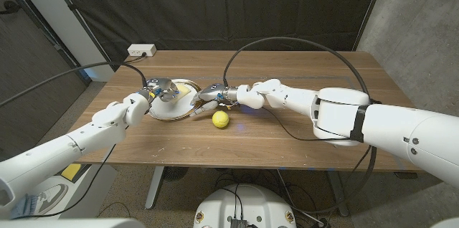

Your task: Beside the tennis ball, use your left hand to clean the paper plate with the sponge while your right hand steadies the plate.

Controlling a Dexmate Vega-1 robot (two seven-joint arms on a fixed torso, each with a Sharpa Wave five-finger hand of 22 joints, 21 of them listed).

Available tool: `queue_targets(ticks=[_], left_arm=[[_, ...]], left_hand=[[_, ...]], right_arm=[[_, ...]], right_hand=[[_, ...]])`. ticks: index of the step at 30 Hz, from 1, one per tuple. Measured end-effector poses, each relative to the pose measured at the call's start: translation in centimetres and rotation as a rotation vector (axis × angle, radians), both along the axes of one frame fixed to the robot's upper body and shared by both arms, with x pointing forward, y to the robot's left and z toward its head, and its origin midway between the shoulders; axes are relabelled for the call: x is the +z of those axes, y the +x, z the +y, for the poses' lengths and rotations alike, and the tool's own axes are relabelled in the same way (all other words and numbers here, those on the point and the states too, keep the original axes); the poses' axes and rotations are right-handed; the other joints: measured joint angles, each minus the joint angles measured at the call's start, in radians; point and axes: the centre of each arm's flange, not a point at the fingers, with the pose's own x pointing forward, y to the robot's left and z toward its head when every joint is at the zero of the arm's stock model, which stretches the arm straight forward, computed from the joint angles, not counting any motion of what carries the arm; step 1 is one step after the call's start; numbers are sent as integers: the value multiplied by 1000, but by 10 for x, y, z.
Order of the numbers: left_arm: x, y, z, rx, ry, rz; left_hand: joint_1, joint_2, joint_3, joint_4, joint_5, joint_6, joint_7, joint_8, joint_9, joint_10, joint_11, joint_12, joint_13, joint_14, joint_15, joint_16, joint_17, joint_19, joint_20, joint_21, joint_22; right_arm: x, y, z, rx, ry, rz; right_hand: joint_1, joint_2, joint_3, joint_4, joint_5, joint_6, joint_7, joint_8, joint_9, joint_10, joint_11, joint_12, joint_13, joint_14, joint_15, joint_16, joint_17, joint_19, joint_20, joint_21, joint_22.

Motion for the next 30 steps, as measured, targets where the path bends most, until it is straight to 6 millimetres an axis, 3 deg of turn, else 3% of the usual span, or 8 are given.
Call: queue_targets(ticks=[7,14,30], left_arm=[[-1,3,-12,-30,4,6],[-8,-1,-8,-25,-18,19],[-38,-33,42,95,-146,48]], left_hand=[[0,0,0,0,0,0,0,0,0,0,0,0,0,0,0,0,0,0,0,0,0],[0,0,4,4,0,0,0,-2,-2,0,0,-9,-1,0,0,0,0,0,0,0,0],[-1,1,4,4,0,-2,-2,-6,-2,-1,0,-10,-3,0,0,-4,1,0,0,0,0]], right_arm=[[-2,-1,0,6,-6,6],[-3,-2,0,6,-6,12],[-3,0,-1,-7,-9,14]], right_hand=[[0,0,0,0,0,0,0,-3,0,0,0,-2,0,0,0,0,0,0,0,0,0],[5,5,0,0,0,0,0,1,-1,0,0,-5,0,5,-5,0,0,0,0,-4,-2],[5,5,0,0,0,-1,0,1,-1,-2,-2,-10,0,5,-5,0,1,0,0,-8,-1]])
